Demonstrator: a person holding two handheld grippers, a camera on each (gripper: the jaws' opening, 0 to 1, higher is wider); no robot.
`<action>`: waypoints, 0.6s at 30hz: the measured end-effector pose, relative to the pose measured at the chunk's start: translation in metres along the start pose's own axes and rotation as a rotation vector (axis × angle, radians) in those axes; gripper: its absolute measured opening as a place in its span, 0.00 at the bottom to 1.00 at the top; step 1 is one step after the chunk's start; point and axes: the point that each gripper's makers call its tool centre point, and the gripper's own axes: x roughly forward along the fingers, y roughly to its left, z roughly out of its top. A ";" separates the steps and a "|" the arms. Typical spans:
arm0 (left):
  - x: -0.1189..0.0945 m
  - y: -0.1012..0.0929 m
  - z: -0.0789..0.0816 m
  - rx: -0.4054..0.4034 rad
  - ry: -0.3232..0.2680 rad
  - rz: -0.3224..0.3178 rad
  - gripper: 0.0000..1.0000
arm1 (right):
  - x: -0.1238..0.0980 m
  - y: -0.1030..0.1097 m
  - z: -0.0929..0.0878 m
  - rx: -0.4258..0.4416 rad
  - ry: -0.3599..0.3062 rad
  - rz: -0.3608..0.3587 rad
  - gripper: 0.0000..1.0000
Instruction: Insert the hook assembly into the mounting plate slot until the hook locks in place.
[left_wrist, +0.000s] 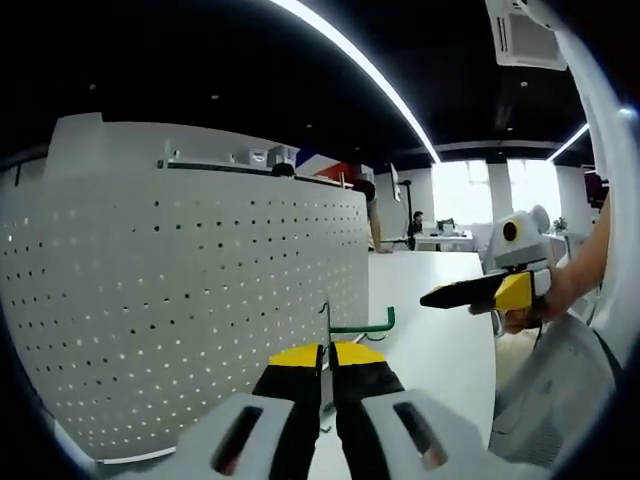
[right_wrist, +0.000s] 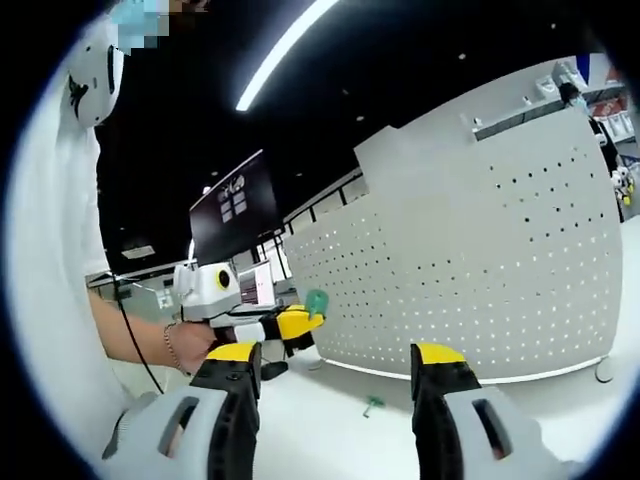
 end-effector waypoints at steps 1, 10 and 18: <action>0.000 0.000 0.000 0.001 0.000 0.000 0.03 | 0.003 0.001 0.001 0.005 -0.004 0.006 0.58; 0.000 -0.002 0.002 0.001 -0.004 -0.001 0.03 | 0.019 0.010 -0.001 0.010 -0.002 0.048 0.55; -0.001 -0.003 0.001 -0.004 -0.004 0.001 0.03 | 0.034 0.017 0.002 -0.007 -0.002 0.082 0.54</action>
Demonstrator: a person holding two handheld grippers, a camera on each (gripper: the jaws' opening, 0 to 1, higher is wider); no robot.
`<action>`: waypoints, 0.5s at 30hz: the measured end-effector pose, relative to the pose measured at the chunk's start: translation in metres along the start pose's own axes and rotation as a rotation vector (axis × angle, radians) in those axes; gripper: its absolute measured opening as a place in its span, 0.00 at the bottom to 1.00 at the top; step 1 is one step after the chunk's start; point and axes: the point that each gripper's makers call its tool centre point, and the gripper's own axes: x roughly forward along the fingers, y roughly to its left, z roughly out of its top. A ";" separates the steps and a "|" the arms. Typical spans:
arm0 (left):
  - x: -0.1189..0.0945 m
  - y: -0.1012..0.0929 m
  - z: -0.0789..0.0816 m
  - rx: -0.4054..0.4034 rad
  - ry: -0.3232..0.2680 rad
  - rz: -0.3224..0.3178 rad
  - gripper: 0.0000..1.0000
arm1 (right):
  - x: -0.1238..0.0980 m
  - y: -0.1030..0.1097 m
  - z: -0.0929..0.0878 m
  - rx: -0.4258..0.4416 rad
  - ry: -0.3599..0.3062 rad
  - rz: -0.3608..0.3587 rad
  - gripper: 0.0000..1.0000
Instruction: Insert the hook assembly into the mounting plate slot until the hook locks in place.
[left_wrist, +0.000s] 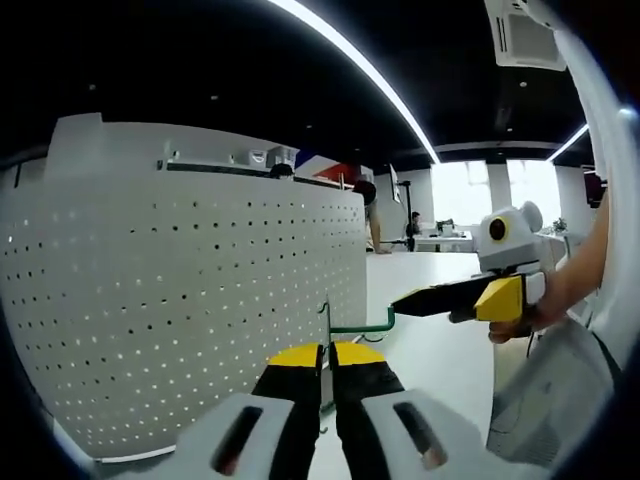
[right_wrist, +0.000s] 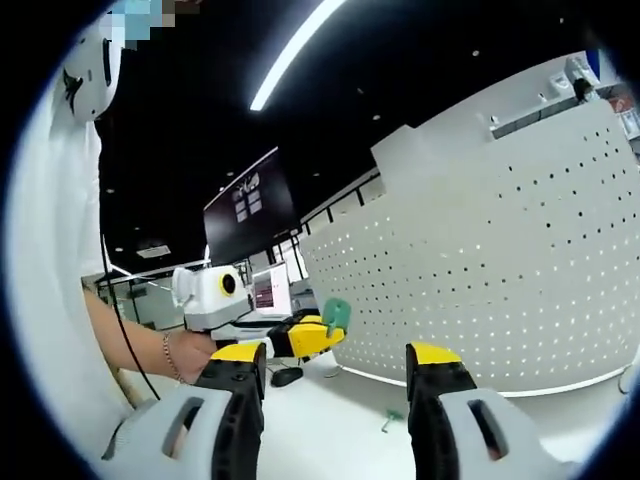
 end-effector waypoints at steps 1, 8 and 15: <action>0.000 -0.001 0.000 -0.003 -0.002 -0.001 0.03 | 0.001 0.000 0.000 0.000 0.000 0.002 0.54; -0.001 -0.001 0.000 0.000 0.001 0.002 0.03 | 0.016 0.005 0.001 0.007 -0.004 0.033 0.53; -0.005 0.001 0.001 0.001 0.001 0.013 0.03 | 0.026 0.007 0.003 0.011 -0.005 0.057 0.51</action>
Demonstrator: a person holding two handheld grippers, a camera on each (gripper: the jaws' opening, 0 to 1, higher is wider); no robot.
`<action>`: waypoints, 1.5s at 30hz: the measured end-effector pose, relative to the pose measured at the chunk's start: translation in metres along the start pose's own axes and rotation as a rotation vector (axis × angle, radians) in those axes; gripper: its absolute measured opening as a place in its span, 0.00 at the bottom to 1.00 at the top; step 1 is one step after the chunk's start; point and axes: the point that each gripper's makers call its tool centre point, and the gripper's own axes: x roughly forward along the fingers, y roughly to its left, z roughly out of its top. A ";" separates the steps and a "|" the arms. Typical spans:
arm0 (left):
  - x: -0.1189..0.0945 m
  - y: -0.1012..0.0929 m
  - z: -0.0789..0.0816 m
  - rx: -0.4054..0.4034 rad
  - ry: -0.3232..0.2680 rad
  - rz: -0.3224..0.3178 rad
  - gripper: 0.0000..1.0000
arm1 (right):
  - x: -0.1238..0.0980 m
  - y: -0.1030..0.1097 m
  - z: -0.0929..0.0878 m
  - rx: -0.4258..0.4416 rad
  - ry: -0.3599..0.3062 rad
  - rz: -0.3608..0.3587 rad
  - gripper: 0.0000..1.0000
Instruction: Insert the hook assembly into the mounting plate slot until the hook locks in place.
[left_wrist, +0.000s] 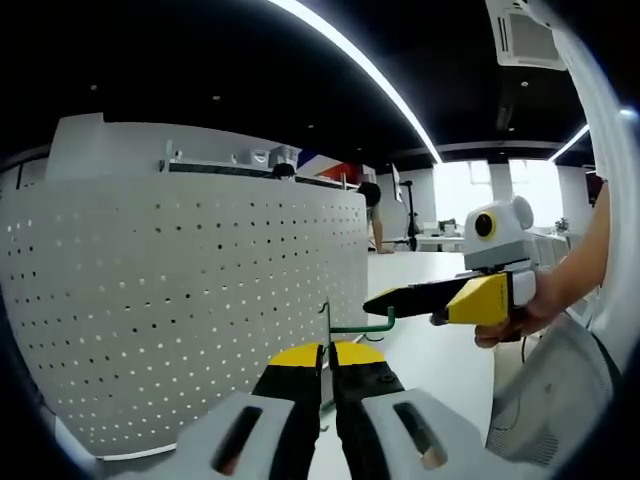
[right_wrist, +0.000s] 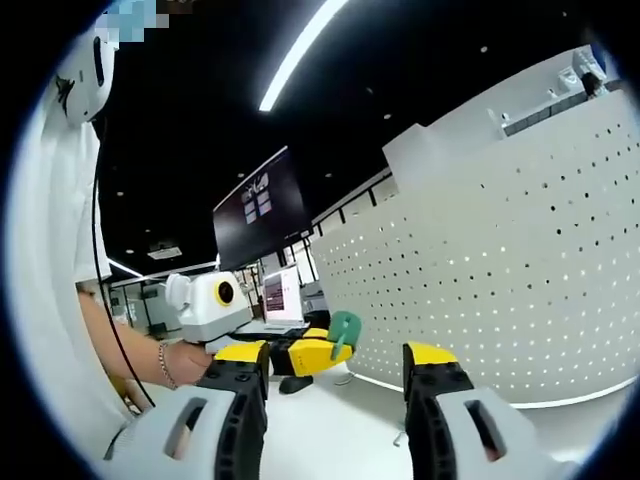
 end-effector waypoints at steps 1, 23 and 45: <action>-0.001 0.000 0.000 0.000 0.000 0.001 0.03 | 0.002 0.002 0.001 0.000 -0.002 0.007 0.50; -0.002 0.000 0.002 0.000 -0.006 0.006 0.03 | 0.023 0.010 -0.002 0.018 0.010 0.053 0.27; -0.001 -0.002 0.004 -0.004 -0.004 0.014 0.02 | 0.033 0.003 -0.003 -0.032 0.023 0.007 0.09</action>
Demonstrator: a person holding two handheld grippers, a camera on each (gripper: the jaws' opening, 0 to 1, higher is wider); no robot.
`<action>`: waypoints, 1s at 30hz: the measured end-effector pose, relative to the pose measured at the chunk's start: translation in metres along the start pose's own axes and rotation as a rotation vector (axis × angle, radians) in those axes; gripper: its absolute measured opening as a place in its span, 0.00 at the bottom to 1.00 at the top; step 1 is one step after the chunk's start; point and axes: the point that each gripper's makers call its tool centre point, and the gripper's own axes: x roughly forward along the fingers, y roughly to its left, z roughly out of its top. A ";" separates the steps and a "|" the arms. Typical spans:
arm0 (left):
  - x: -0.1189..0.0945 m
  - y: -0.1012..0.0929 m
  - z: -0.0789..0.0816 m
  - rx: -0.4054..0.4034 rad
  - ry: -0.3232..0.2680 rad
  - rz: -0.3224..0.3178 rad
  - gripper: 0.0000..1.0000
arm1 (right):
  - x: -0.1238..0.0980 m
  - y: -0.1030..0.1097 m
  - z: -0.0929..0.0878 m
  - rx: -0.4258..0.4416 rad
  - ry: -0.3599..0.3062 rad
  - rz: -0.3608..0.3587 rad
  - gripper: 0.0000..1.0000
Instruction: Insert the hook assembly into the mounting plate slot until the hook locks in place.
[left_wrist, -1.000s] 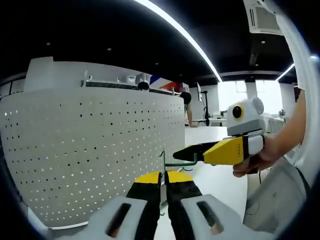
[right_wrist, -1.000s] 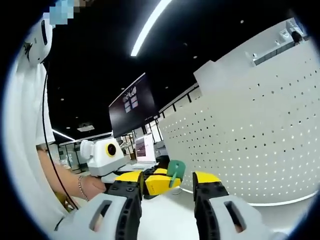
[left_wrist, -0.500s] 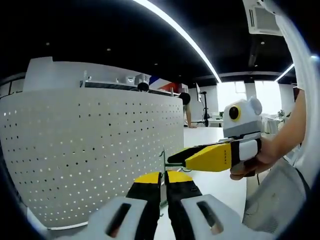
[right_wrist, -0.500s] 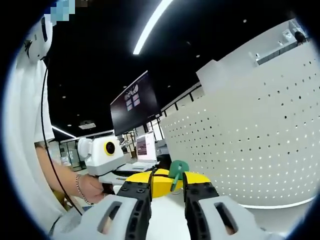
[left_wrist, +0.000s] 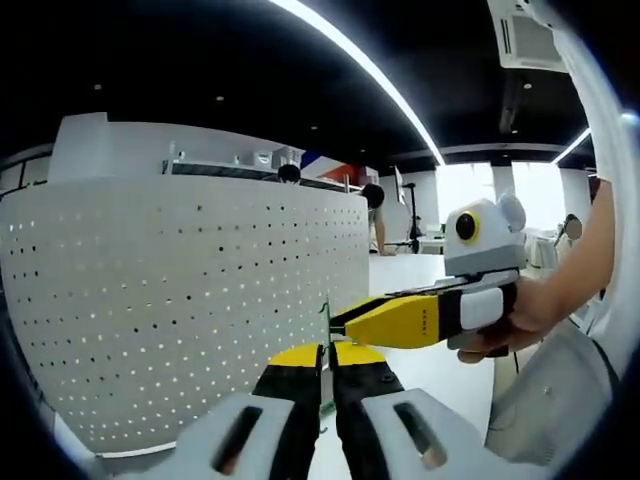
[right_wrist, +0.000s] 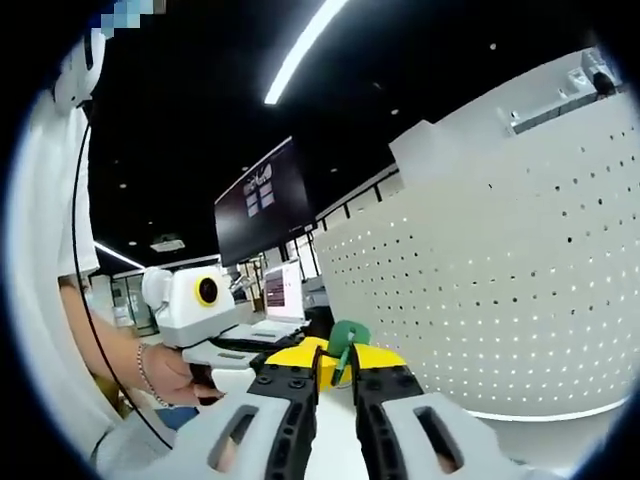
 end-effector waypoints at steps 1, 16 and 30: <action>0.000 -0.001 0.001 -0.002 -0.002 0.002 0.02 | -0.001 0.000 0.000 0.008 -0.001 -0.001 0.08; -0.001 0.001 0.002 -0.008 -0.010 0.032 0.02 | 0.000 0.000 0.001 0.010 -0.021 -0.043 0.04; 0.000 -0.001 0.000 -0.010 0.005 0.052 0.01 | -0.001 -0.005 -0.002 0.057 -0.038 -0.096 0.02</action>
